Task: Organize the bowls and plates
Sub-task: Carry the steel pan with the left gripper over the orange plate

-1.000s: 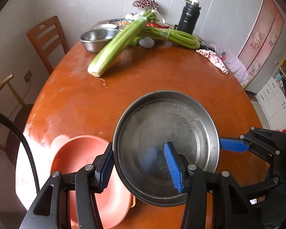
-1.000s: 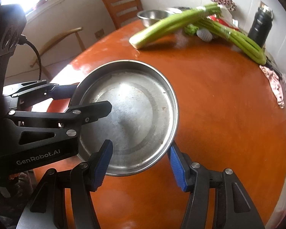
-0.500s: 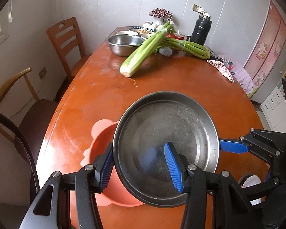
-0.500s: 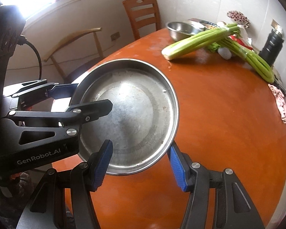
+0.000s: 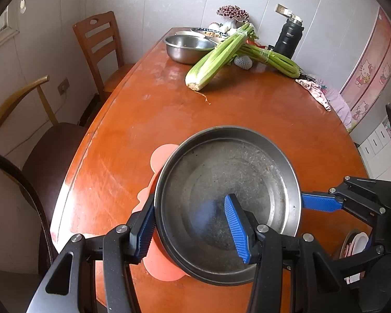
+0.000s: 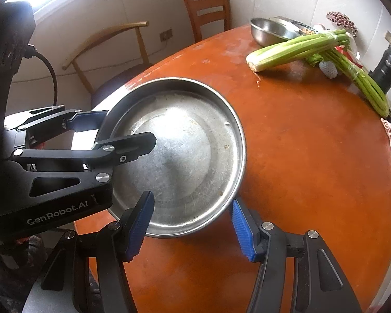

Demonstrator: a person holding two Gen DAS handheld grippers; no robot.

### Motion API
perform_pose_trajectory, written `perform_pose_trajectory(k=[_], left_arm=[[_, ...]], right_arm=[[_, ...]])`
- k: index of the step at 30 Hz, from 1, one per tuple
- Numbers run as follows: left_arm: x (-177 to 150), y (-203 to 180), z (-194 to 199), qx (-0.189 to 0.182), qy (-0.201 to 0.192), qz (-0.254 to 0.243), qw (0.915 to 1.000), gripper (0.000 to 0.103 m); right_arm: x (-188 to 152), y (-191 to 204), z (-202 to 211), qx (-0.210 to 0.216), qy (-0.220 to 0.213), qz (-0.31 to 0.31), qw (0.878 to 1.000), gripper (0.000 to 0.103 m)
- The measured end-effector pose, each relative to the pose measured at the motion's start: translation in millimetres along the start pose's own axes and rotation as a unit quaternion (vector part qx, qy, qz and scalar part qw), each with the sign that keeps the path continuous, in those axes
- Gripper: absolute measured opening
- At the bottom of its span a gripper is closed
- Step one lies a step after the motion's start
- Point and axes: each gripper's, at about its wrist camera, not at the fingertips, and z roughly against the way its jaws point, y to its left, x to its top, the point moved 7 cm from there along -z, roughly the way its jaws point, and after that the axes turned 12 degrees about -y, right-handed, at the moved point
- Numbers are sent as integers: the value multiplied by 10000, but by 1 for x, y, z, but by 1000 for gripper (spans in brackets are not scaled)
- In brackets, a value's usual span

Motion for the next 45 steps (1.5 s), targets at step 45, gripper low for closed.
perform_pose_trajectory(k=[45], left_arm=[[-14,18,-20,0,105,201,9997,51]], right_arm=[[-11,1,-37,-56,430,110,9990,61]])
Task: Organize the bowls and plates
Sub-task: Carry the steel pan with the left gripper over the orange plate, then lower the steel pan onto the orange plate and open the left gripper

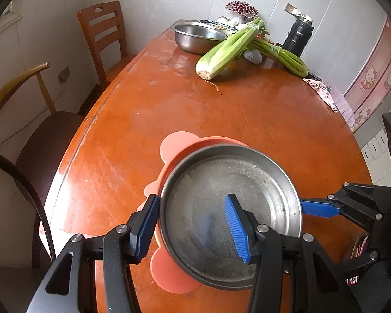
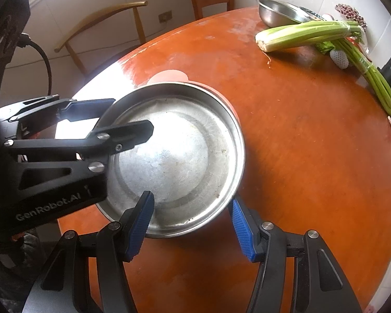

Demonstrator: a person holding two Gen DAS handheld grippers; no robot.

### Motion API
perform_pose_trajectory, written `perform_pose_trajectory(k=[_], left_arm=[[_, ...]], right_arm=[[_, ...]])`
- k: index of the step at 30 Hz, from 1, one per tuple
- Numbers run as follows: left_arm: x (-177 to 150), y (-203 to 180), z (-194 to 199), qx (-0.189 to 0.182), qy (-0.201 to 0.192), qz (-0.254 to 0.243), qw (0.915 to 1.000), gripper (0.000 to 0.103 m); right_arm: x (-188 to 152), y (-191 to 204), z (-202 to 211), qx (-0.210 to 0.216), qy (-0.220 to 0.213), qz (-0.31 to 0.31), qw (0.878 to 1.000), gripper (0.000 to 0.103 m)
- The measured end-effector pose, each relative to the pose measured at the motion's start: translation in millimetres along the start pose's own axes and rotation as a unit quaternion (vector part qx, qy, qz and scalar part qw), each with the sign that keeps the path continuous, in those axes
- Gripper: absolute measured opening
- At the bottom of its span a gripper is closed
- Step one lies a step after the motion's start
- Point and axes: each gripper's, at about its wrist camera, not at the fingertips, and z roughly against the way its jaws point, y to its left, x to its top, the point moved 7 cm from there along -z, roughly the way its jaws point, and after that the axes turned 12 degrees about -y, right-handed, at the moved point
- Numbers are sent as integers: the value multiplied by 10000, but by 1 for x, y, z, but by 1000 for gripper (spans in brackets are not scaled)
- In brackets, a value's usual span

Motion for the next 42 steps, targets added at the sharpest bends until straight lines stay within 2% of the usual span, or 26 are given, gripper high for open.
perform_pose_trajectory(k=[13,19,23,31,42], left_arm=[[1,17,14,162,-168,148,9996,53],[-11,19,-4,159,148,190,9996,55],[-14,16,-8,226,152,97,9996,56],[-12,-5,-15,119,189,-39,9997,56],[-10,-48,-29,-60,325,-299,9990,56]], right_arm=[[-2,1,1,-32,17,44,10000,61],[-1,0,1,-41,15,69,10000,61],[-2,-1,3,9,-6,49,10000,61],[-11,-12,7,-99,20,-56,9999,61],[-31,-49,23,-317,35,-395,9987,61]])
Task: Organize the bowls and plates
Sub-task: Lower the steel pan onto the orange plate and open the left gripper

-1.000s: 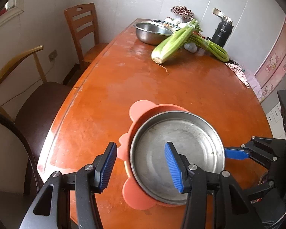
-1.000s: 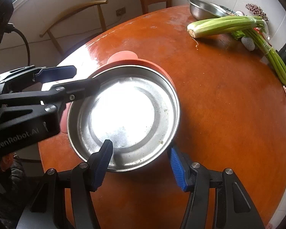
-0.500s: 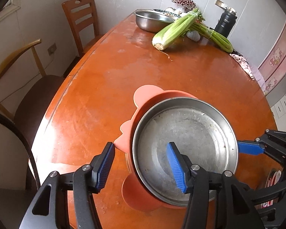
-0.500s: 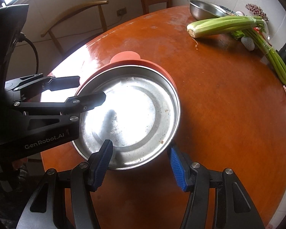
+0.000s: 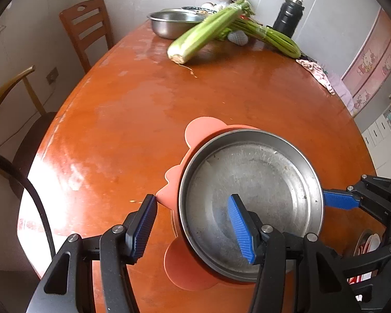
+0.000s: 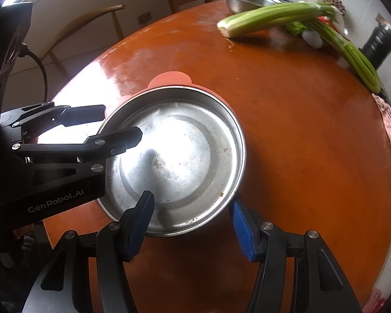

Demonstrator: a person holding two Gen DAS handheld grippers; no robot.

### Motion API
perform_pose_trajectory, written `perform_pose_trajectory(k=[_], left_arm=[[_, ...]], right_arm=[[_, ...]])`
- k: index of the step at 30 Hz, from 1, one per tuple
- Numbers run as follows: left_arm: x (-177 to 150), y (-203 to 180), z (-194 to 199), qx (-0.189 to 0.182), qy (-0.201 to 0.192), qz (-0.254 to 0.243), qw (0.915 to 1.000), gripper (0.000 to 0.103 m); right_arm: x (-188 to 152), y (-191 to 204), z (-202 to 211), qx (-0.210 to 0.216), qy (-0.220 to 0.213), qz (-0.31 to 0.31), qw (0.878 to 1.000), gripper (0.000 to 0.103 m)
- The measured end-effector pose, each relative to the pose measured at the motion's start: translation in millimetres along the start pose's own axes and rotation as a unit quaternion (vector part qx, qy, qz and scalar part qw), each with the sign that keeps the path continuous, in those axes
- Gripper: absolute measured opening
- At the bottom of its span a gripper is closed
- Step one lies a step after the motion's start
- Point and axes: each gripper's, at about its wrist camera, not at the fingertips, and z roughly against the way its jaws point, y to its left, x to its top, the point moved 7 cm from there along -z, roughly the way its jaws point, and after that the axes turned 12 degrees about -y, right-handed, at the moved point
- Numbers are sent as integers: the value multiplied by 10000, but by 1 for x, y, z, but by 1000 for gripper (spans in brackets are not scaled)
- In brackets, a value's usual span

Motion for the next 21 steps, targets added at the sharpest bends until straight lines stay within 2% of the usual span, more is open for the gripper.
perform_pose_trajectory(k=[10,21], left_arm=[[2,-26,-5,-35,64,-220,9997,56],[0,-24,-6,-38,122,-164,9998,56]], right_arm=[[-10,-20,7,-118,-1,-161,9998,61],[-11,-23,9,-201,-23,-187,9996,61]])
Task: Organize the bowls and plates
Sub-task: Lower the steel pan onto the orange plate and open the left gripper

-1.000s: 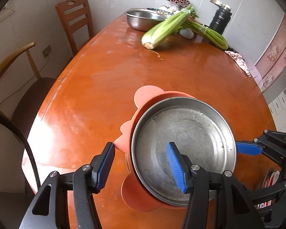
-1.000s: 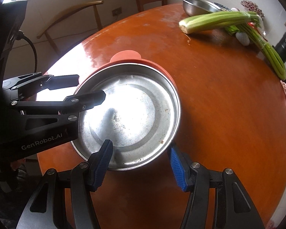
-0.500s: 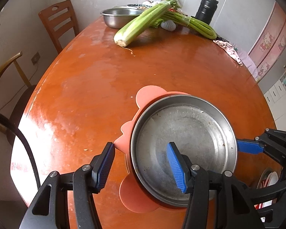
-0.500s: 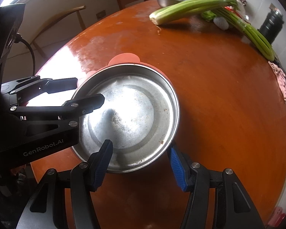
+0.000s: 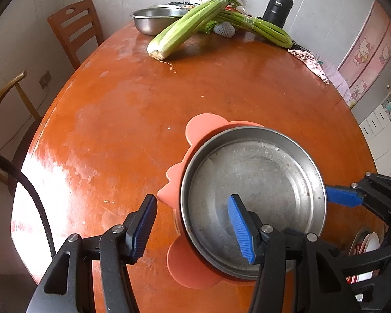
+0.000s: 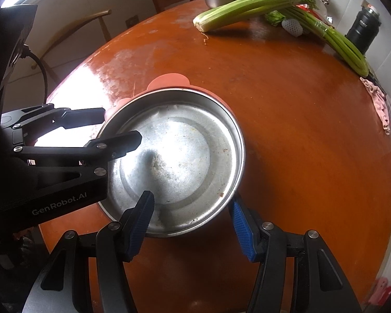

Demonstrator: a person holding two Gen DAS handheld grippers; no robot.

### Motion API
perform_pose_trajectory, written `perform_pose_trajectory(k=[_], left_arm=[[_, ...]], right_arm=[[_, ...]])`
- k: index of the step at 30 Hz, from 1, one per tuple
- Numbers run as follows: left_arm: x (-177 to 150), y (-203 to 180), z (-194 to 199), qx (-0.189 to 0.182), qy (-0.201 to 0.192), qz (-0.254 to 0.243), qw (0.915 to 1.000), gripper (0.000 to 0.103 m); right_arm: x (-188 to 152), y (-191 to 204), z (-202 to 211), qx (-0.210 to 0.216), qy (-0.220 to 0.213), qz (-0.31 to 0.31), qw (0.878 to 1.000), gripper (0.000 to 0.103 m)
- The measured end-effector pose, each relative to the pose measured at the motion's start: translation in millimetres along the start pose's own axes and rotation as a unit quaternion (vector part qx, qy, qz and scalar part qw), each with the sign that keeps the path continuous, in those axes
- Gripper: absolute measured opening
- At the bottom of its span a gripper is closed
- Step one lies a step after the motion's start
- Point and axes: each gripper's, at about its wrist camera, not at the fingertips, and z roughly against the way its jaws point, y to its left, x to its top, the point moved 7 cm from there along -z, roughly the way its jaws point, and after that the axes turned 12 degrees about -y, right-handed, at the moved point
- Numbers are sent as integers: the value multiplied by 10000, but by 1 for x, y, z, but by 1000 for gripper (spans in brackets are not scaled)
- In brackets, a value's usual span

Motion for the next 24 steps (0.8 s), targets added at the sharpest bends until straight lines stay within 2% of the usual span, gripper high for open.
perform_pose_trajectory(k=[2,13,19,24], left_arm=[[0,3,1,46,-24,26,10000,56],[5,9,32,75,-391,112,9991,56],[5,-7,61,-50,-633,2,9980,56],[1,-36,79,-287,-740,-126,9968,56]], right_arm=[[1,-2,2,-180,-60,97,9998,61],[5,-19,28,-240,-334,-239,9989,61],[4,-27,67,-184,-737,-387,9964,61],[-11,-40,106,-153,-1071,-626,9922,61]])
